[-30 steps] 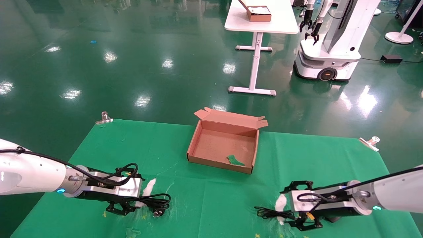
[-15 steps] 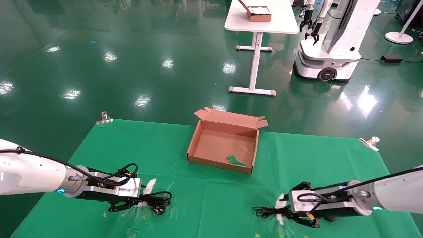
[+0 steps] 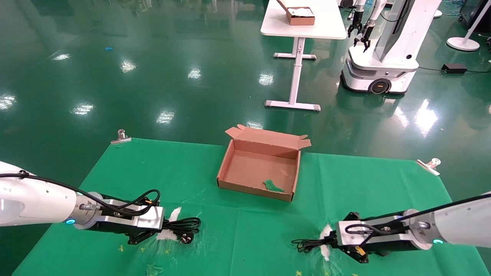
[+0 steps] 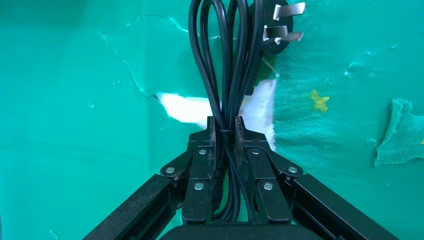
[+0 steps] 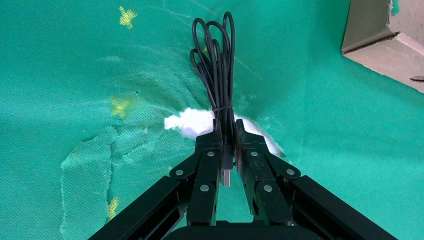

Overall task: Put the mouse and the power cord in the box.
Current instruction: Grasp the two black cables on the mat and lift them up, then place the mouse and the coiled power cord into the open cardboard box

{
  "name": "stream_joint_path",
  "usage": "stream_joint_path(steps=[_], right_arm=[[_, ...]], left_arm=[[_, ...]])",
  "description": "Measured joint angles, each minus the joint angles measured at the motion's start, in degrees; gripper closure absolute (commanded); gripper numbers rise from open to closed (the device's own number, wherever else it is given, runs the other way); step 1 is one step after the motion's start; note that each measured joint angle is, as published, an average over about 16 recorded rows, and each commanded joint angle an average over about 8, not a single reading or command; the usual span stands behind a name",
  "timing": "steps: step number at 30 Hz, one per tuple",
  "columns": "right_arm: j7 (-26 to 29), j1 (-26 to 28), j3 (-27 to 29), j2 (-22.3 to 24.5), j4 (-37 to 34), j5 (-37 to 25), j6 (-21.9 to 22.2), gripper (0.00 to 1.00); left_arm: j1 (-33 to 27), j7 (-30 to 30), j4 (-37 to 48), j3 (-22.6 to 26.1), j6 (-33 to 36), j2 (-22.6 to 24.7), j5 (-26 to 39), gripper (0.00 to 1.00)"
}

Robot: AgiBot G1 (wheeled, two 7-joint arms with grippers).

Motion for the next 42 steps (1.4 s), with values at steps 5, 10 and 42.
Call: stream_joint_path(steps=[5, 10, 42], right_arm=[[0.53, 0.92, 0.97, 1.39, -0.03, 1.39, -1.07, 1.00], [1.69, 3.86, 2.18, 4.27, 0.78, 3.05, -3.27, 1.00], [5.79, 7.71, 7.17, -13.82, -1.46, 9.51, 23.02, 0.80]], left_arm=[[-1.22, -2.37, 1.34, -0.87, 1.52, -0.83, -1.26, 1.00], [-4.25, -7.03, 3.57, -2.97, 4.85, -2.52, -4.29, 1.00], [-20.64, -24.45, 4.75, -11.37, -2.98, 5.62, -16.64, 1.00]])
